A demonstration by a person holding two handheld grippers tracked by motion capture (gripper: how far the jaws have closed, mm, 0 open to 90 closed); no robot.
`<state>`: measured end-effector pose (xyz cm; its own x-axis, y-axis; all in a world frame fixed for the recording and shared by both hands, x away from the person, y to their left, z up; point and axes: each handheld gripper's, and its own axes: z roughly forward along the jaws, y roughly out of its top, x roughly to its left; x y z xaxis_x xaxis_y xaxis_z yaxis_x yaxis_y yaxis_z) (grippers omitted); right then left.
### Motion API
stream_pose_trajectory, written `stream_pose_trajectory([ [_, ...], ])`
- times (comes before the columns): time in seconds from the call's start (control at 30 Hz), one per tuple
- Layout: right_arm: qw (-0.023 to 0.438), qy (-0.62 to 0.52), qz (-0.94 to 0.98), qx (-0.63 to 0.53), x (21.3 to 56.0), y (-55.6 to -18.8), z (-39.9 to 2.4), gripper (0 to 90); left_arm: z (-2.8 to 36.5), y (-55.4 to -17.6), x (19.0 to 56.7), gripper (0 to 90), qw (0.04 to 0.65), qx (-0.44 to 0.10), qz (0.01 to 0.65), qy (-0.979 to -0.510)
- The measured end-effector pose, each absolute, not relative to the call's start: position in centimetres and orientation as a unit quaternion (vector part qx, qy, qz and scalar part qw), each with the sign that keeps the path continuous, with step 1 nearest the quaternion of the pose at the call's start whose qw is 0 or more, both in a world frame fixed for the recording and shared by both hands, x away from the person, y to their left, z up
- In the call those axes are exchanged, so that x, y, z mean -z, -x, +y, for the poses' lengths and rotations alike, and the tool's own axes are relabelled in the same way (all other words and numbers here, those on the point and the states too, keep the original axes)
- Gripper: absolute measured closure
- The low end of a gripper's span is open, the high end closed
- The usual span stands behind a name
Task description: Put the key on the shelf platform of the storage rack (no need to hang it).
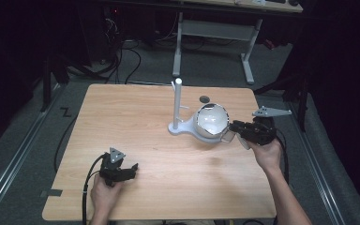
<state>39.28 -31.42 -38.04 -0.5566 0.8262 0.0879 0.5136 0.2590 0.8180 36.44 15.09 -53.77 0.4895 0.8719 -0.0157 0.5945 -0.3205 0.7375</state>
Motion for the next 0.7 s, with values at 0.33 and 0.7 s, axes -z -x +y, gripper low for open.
stream_pose_trajectory([
  [0.33, 0.182, -0.429, 0.775, -0.427, 37.1, -40.8, -30.4, 74.7, 15.1, -36.4, 53.8, 21.6, 0.353, -0.196, 0.466, -0.787],
  [0.7, 0.182, -0.428, 0.777, -0.424, 36.9, -42.6, -29.4, 74.6, 15.1, -36.4, 53.8, 21.7, 0.353, -0.197, 0.466, -0.787],
])
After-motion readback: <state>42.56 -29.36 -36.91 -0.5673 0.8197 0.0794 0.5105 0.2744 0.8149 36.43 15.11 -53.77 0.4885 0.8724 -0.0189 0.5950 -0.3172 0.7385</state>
